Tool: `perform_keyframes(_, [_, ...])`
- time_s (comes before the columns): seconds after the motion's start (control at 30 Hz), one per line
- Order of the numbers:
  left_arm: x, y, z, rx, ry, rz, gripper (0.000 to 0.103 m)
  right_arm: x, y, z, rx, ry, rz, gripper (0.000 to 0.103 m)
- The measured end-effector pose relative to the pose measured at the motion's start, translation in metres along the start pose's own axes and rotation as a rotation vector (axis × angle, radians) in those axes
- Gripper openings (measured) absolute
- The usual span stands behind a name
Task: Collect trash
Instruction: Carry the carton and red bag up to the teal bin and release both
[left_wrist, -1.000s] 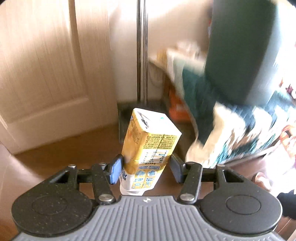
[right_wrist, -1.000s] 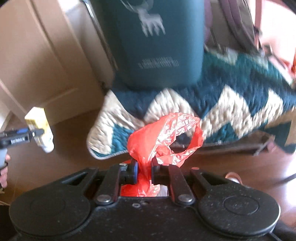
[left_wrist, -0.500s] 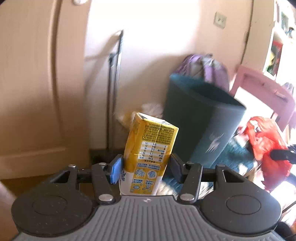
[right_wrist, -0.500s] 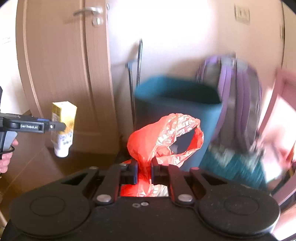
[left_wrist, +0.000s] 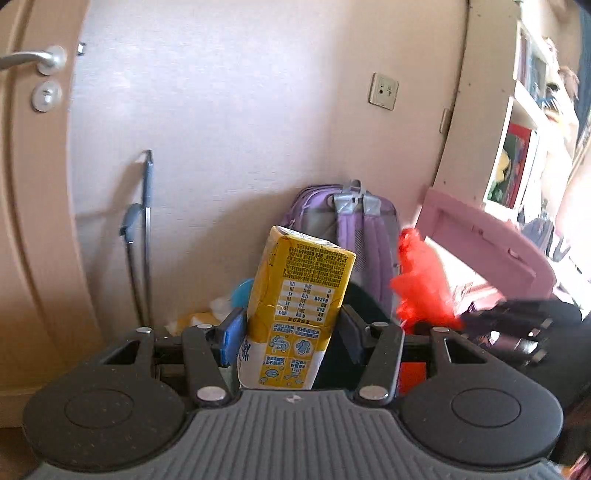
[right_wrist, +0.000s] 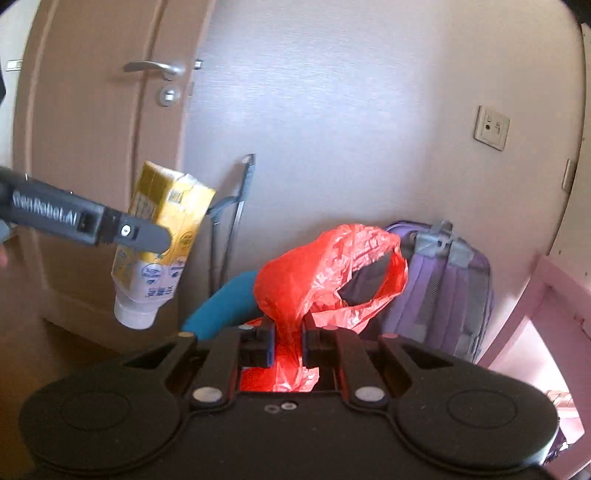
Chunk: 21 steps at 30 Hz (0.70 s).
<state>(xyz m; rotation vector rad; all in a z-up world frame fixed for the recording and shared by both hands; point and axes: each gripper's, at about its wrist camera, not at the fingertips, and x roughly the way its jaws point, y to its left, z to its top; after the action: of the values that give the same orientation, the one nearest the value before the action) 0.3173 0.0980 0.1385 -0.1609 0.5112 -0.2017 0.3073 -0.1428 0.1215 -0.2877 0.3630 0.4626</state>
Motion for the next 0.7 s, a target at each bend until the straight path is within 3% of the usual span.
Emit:
perform_keyframes(0.23, [0.072, -0.015, 0.011, -0.051, 0.085, 0.002, 0.054, 0.053, -0.012, -0.005, -0.019, 0.04, -0.044, 0.01])
perform_keyframes(0.47, [0.135, -0.027, -0.006, -0.054, 0.214, 0.036, 0.054, 0.091, -0.012, -0.03, -0.048, 0.143, 0.017, 0.011])
perform_keyframes(0.7, [0.173, -0.031, -0.023, -0.044, 0.329, 0.082, 0.054, 0.107, -0.01, -0.049, -0.07, 0.237, 0.022, 0.023])
